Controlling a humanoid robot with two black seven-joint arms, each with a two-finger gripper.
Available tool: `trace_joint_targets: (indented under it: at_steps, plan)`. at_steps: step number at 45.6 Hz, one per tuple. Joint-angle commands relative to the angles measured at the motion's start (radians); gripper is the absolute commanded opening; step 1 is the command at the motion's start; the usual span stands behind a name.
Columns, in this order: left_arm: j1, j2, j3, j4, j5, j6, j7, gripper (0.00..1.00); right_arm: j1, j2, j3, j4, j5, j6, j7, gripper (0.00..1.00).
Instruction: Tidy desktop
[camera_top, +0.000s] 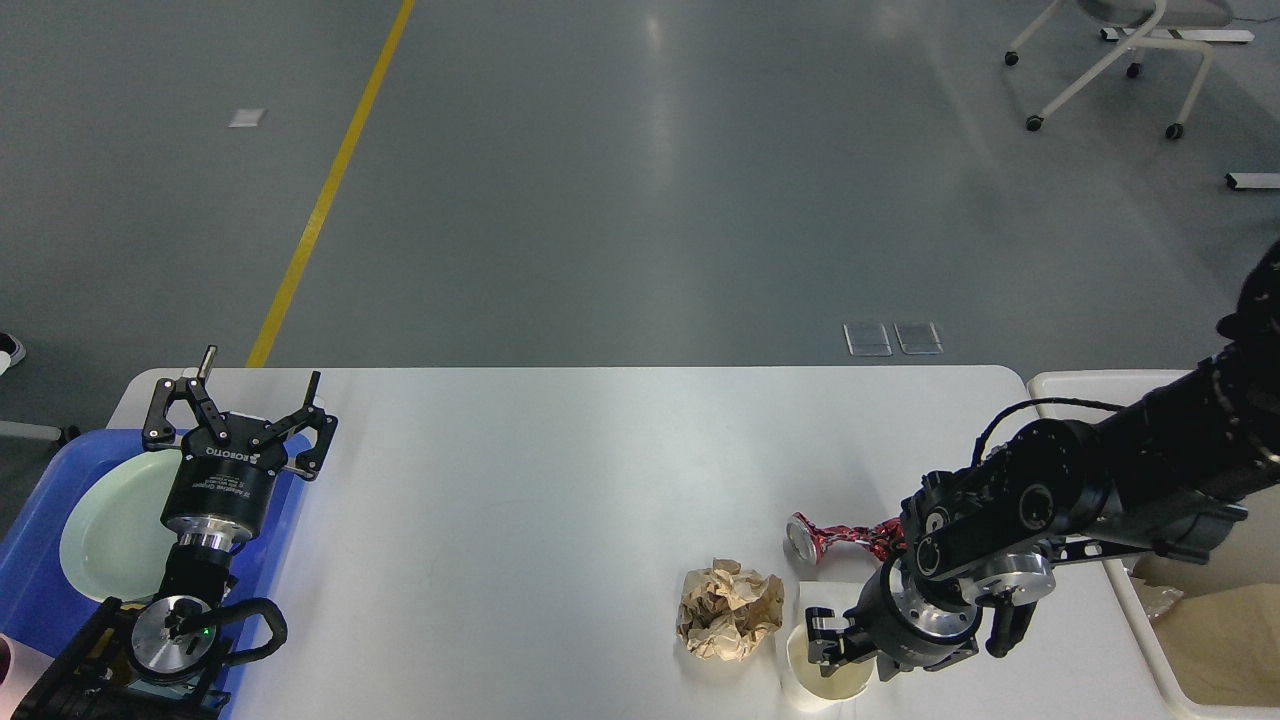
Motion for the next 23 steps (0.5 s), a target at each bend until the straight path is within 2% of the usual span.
trace_joint_targets:
  at_steps: [1, 4, 23]
  plan:
    - [0.000, 0.000, 0.000, -0.001, 0.000, 0.000, 0.000, 0.96, -0.003, 0.000, 0.000, 0.000, 0.016, 0.002, 0.001, 0.12]
    - [0.000, 0.000, 0.000, 0.001, 0.000, 0.000, 0.000, 0.96, -0.003, 0.000, 0.000, -0.001, 0.018, 0.002, -0.001, 0.00]
    - [0.000, 0.000, 0.000, -0.001, 0.000, 0.000, 0.000, 0.96, -0.006, -0.005, -0.001, -0.001, 0.048, 0.011, -0.001, 0.00]
